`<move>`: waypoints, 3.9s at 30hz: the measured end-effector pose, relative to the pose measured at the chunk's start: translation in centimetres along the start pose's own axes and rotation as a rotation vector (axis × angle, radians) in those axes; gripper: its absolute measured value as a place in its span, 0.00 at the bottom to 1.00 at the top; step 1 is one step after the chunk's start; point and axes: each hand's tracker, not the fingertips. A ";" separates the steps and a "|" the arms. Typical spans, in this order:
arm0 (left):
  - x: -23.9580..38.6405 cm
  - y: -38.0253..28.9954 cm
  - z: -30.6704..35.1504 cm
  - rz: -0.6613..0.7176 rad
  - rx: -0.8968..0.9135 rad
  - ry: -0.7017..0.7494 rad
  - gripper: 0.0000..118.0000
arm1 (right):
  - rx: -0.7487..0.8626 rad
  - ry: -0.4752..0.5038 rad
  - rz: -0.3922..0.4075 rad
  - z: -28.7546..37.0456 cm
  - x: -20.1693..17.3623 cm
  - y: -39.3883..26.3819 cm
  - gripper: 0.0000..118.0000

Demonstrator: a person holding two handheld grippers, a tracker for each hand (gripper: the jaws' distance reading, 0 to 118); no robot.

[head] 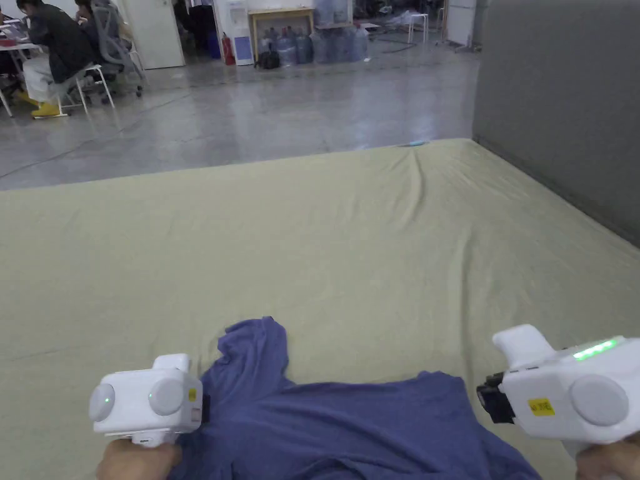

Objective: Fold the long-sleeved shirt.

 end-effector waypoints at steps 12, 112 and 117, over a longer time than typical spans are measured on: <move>-2.1 0.5 7.3 0.032 0.124 -0.051 0.00 | -0.160 -0.086 -0.136 -8.3 1.6 6.7 0.77; 1.3 -22.6 19.0 -0.229 -0.112 -0.075 0.00 | -0.260 -0.031 0.249 2.7 -4.3 -11.5 0.02; 1.0 -22.5 19.6 -0.205 -0.130 -0.086 0.00 | -0.301 -0.022 0.241 3.1 -4.6 -12.1 0.02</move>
